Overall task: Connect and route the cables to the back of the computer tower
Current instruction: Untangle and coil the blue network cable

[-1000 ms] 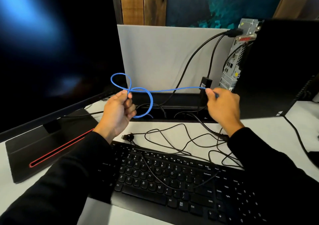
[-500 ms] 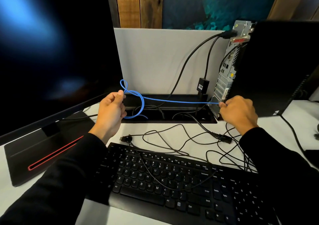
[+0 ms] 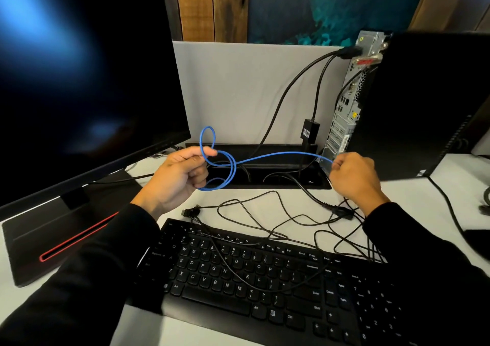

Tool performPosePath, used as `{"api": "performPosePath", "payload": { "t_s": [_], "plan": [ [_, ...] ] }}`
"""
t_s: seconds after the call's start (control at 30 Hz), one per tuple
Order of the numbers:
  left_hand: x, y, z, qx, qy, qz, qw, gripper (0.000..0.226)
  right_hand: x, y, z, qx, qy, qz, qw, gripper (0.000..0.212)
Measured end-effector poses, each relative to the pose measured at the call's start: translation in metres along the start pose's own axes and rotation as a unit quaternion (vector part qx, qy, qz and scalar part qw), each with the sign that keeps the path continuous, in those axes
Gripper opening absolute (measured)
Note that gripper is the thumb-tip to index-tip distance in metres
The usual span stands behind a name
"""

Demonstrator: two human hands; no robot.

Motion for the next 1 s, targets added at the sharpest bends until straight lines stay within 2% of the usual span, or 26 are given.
{"api": "performPosePath", "payload": {
  "t_s": [0.1, 0.23, 0.3, 0.37, 0.47, 0.6, 0.7, 0.8, 0.93, 0.97, 1.0],
  "plan": [
    [-0.001, -0.002, 0.003, 0.076, -0.019, -0.008, 0.997, 0.030, 0.004, -0.006, -0.009, 0.043, 0.049, -0.041, 0.997, 0.020],
    [-0.006, -0.002, 0.018, 0.237, -0.022, 0.003, 0.971, 0.030, 0.005, -0.023, -0.010, 0.042, 0.057, -0.117, 0.991, 0.013],
    [-0.006, 0.000, 0.020, 0.271, 0.001, 0.034, 0.962, 0.027, 0.004, -0.032, -0.015, 0.036, 0.099, -0.130, 0.986, 0.014],
    [-0.005, 0.003, 0.017, 0.256, 0.014, 0.071, 0.964, 0.025, 0.005, -0.040, -0.023, 0.042, 0.137, -0.128, 0.981, 0.017],
    [-0.004, 0.008, 0.013, 0.198, -0.008, 0.098, 0.975, 0.020, 0.015, -0.031, -0.033, 0.094, 0.166, -0.066, 0.979, 0.017],
    [0.001, 0.016, 0.003, 0.027, -0.023, 0.117, 0.992, 0.048, 0.019, -0.015, -0.038, 0.134, 0.190, -0.017, 0.973, 0.020],
    [-0.001, 0.021, -0.015, -0.055, 0.017, 0.097, 0.994, 0.036, 0.012, -0.009, -0.040, 0.167, 0.200, 0.015, 0.965, 0.019],
    [-0.004, 0.021, -0.027, -0.083, 0.026, 0.051, 0.995, 0.035, 0.016, 0.020, -0.034, 0.198, 0.211, 0.022, 0.957, 0.014],
    [-0.006, 0.019, -0.027, -0.079, 0.044, -0.027, 0.996, 0.087, 0.007, 0.037, -0.037, 0.226, 0.227, 0.055, 0.946, 0.019],
    [-0.006, 0.020, -0.025, -0.052, 0.064, -0.036, 0.996, 0.087, 0.005, 0.041, -0.037, 0.221, 0.238, 0.064, 0.944, 0.019],
    [-0.005, 0.021, -0.025, -0.025, 0.085, -0.038, 0.995, 0.076, 0.008, 0.051, -0.034, 0.215, 0.236, 0.070, 0.945, 0.019]
  ]
}}
Point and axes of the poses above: each hand's wrist, its own x-axis towards the middle knuckle, its own z-axis out of the palm, y = z × x, the point moved 5 cm from there along x, towards the middle knuckle, and after that the axes turned 12 degrees about -z, right-handed, at the moved point
